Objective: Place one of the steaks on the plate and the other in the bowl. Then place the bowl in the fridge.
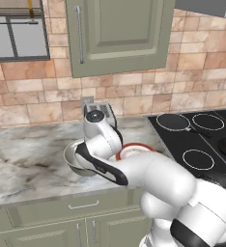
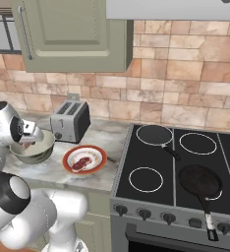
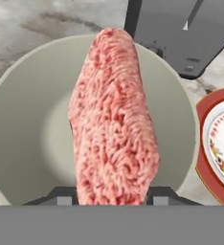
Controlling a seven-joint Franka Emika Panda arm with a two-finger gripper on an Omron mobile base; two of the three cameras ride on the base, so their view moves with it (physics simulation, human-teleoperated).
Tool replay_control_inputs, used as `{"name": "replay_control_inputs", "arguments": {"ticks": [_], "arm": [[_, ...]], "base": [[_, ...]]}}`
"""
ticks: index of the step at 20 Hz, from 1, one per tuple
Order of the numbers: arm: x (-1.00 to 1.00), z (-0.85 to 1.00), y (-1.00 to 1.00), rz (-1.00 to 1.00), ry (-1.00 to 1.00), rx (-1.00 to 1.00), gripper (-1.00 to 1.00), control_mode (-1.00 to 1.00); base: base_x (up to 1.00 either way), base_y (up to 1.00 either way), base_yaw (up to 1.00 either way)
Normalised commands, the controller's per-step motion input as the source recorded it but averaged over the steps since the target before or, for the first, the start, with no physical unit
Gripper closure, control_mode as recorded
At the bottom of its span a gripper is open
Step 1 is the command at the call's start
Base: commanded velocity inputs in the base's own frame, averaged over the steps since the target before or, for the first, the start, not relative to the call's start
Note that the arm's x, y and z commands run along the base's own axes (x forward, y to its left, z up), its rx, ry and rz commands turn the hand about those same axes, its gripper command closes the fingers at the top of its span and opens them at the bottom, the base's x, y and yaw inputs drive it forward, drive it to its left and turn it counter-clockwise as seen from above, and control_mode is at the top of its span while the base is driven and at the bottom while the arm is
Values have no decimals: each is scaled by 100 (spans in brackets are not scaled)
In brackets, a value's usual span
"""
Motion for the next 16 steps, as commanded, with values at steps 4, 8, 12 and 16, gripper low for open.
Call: {"name": "replay_control_inputs", "arguments": {"ticks": [4,8,12,16], "arm": [[9,-1,0,0,0,0,-100,-100],[2,0,0,0,0,0,-100,-100],[-4,0,0,-1,0,0,-100,-100],[-49,1,-6,-9,0,0,-100,-100]], "base": [[0,0,0],[0,0,0],[0,0,0],[0,0,0]]}}
